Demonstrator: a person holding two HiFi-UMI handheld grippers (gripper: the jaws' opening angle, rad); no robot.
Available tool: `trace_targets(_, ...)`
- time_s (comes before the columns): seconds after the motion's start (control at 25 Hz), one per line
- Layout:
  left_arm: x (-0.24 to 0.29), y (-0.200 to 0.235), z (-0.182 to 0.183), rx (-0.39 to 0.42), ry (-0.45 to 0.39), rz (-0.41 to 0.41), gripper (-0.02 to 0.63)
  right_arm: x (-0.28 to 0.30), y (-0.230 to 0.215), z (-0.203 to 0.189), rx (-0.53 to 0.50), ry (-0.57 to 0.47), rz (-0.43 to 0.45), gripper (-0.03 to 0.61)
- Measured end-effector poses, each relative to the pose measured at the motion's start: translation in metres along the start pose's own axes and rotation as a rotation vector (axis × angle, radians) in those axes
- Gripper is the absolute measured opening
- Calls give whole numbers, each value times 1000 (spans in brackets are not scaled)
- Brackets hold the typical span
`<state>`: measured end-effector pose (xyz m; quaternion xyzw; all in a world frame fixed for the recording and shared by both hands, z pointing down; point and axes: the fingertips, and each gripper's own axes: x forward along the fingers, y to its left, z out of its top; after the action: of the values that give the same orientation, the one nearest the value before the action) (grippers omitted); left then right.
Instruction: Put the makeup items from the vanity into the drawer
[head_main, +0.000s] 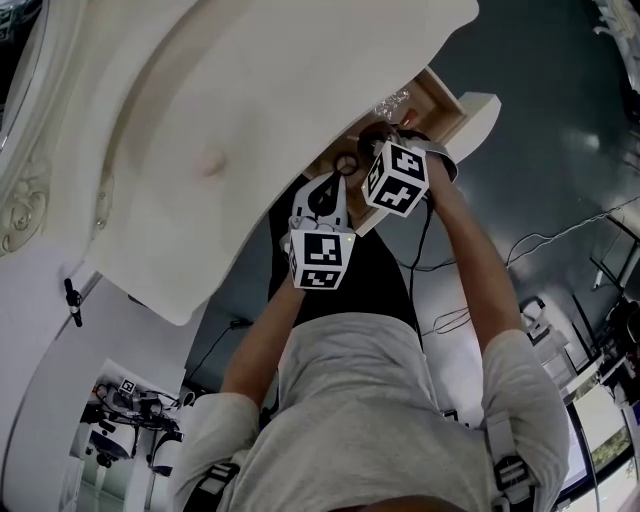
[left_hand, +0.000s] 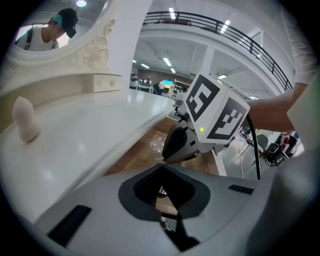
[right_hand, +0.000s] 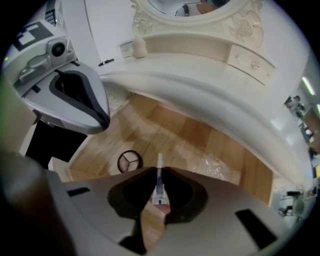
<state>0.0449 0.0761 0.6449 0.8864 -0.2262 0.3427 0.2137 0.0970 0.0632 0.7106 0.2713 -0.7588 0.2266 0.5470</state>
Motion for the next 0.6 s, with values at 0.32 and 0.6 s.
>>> trace_targets(0.32,-6,4,-3,-2,7,12,6,-1,-3,-5,-4,10,-32,105)
trace_targets(0.6,-19,4,2,4,0,27,6,-20,-3,-1,19,-39,-71,84)
